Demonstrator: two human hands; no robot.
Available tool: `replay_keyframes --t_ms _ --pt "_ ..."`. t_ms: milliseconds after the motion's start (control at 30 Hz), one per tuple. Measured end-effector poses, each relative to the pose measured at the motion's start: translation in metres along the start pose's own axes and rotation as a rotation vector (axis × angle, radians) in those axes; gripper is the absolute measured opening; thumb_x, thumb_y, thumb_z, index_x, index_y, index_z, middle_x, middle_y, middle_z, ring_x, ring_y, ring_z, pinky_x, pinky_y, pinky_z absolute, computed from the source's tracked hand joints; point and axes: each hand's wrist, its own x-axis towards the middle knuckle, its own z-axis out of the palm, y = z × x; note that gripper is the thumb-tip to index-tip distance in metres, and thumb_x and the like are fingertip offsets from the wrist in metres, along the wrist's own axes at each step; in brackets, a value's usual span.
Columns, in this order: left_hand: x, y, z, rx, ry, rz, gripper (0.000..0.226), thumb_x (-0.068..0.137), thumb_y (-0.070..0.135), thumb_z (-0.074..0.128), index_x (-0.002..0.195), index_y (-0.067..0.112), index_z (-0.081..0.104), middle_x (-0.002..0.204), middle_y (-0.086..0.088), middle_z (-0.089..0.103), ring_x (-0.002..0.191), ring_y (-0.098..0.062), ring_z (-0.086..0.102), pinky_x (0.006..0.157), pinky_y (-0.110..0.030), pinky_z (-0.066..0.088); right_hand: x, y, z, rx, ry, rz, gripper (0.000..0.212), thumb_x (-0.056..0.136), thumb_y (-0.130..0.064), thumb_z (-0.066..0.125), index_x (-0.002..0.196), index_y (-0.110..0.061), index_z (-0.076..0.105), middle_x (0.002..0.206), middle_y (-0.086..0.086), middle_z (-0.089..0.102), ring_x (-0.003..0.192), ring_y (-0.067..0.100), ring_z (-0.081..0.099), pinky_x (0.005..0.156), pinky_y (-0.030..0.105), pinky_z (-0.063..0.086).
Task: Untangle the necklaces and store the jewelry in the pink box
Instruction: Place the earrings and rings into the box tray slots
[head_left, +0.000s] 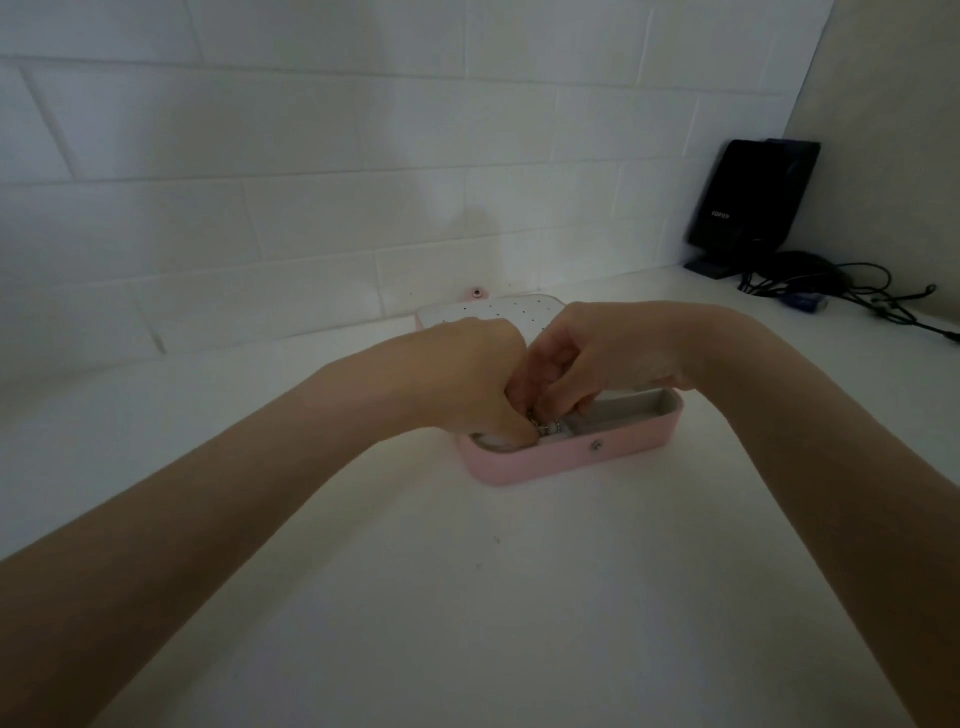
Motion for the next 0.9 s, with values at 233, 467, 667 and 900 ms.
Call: replay_keyframes --t_ms 233,467,667,900 --pt "0.003 0.002 -0.001 -0.049 -0.075 0.002 0.013 0.080 0.026 0.065 0.080 0.013 0.069 0.063 0.004 0.051 0.060 -0.009 0.049 0.056 -0.020 0.038 0.000 -0.003 0.001 -0.012 -0.011 -0.002 0.017 0.076 -0.001 0.070 0.075 -0.018 0.068 0.067 -0.003 0.062 0.064 0.009 0.056 0.059 0.014 0.044" --pt "0.008 -0.004 -0.020 -0.153 -0.257 0.004 0.010 0.078 0.026 0.072 0.069 0.027 0.070 0.051 0.019 0.052 0.051 0.009 0.046 0.049 -0.002 0.032 0.000 -0.004 0.001 -0.025 -0.006 -0.006 0.016 0.076 -0.005 0.072 0.074 -0.020 0.069 0.065 -0.004 0.060 0.068 0.013 0.057 0.065 0.019 0.044" --pt "0.010 -0.005 -0.034 -0.079 -0.458 -0.040 0.007 0.082 0.026 0.069 0.077 0.021 0.070 0.075 0.004 0.053 0.071 -0.009 0.042 0.067 -0.020 0.036 0.000 -0.004 0.001 -0.030 0.009 -0.010 0.013 0.075 -0.006 0.072 0.075 -0.019 0.070 0.067 -0.002 0.062 0.065 0.012 0.057 0.062 0.018 0.045" --pt "0.021 0.003 -0.029 0.042 -0.485 0.027 0.013 0.085 0.022 0.065 0.072 0.024 0.064 0.071 0.005 0.053 0.068 -0.009 0.044 0.068 -0.020 0.037 -0.001 -0.005 0.002 -0.072 0.015 -0.005 0.017 0.077 -0.011 0.072 0.076 -0.027 0.068 0.066 -0.007 0.062 0.061 0.006 0.058 0.059 0.013 0.043"
